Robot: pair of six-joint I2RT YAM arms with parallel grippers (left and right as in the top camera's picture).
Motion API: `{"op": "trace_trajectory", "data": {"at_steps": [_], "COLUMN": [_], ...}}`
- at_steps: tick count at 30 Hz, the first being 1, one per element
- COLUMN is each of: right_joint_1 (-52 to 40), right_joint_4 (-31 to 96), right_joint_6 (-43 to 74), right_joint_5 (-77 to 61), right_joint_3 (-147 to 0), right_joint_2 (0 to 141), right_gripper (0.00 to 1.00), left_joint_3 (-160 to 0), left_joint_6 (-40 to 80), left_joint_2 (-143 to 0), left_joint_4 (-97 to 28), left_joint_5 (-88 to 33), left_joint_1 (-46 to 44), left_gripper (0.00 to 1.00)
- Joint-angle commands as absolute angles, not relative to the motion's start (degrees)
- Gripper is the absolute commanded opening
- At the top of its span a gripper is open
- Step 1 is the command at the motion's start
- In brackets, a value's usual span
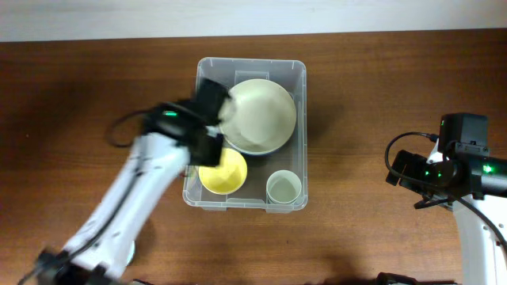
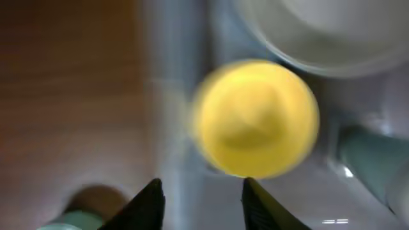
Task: Pack container
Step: 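Place the yellow bowl into the white bowl in the container, then move the left gripper to the light-teal bowl and grasp it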
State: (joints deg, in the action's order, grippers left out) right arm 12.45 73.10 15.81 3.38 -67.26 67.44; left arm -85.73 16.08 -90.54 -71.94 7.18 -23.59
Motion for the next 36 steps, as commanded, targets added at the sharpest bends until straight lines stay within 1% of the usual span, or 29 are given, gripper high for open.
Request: {"op": "trace_trajectory", "data": {"at_steps": [1,2,3,6,8,11,14,19,29,31,32,33,34,36], "right_joint_1": [12.8,12.8,12.8,12.8,12.8,12.8,12.8,12.8,12.8,12.8,12.8,12.8,12.8,12.8], "right_joint_4": [73.0,73.0,72.9,72.6,72.6,72.6,72.6,72.6,72.6,72.6,72.6,72.7,72.7,72.7], "right_joint_6": [15.5,15.5,15.5,15.5,15.5,15.5,15.5,15.5,15.5,15.5,15.5,15.5,15.5,15.5], "right_joint_5": [3.2,3.2,3.2,3.2,3.2,3.2,3.2,3.2,3.2,3.2,3.2,3.2,3.2,3.2], "right_joint_3": [-67.1,-67.1,-67.1,-67.1,-67.1,-67.1,-67.1,-67.1,-67.1,-67.1,-67.1,-67.1,-67.1,-67.1], "right_joint_2": [66.9,66.9,66.9,66.9,66.9,66.9,66.9,66.9,66.9,66.9,66.9,66.9,66.9,66.9], "right_gripper": [0.99,0.99,0.99,0.99,0.99,0.99,0.99,0.99,0.99,0.99,0.99,0.99,0.99,0.99], "left_joint_3": [-87.8,-87.5,-86.5,-82.3,-75.5,-63.5,-55.7,-46.5,-40.1,-40.1,-40.1,-40.1,-39.8,-39.1], "left_joint_6": [19.9,19.9,19.9,19.9,19.9,19.9,19.9,19.9,19.9,19.9,19.9,19.9,19.9,19.9], "left_joint_2": [-80.5,-79.7,-78.8,-78.7,-78.8,-78.8,-78.8,-78.8,-78.8,-78.8,-78.8,-78.8,-78.8,-78.8], "left_joint_4": [-75.6,-76.2,-77.1,-77.1,-74.5,-68.3,-64.0,-59.1,-54.2,-53.3,-52.9,-52.7,-52.4,-51.6], "left_joint_5": [12.3,11.9,10.5,7.2,4.8,-0.7,-2.2,-2.2,2.3,4.6,6.1,6.8,7.0,6.9], "left_joint_1": [-10.7,-7.6,-2.2,6.0,11.9,18.1,19.7,19.7,19.7,19.7,19.7,19.7,19.7,19.7], "left_gripper": [0.51,0.54,0.56,0.59,0.64,0.64,0.66,0.68,0.68,0.63,0.51,0.34,0.33,0.33]}}
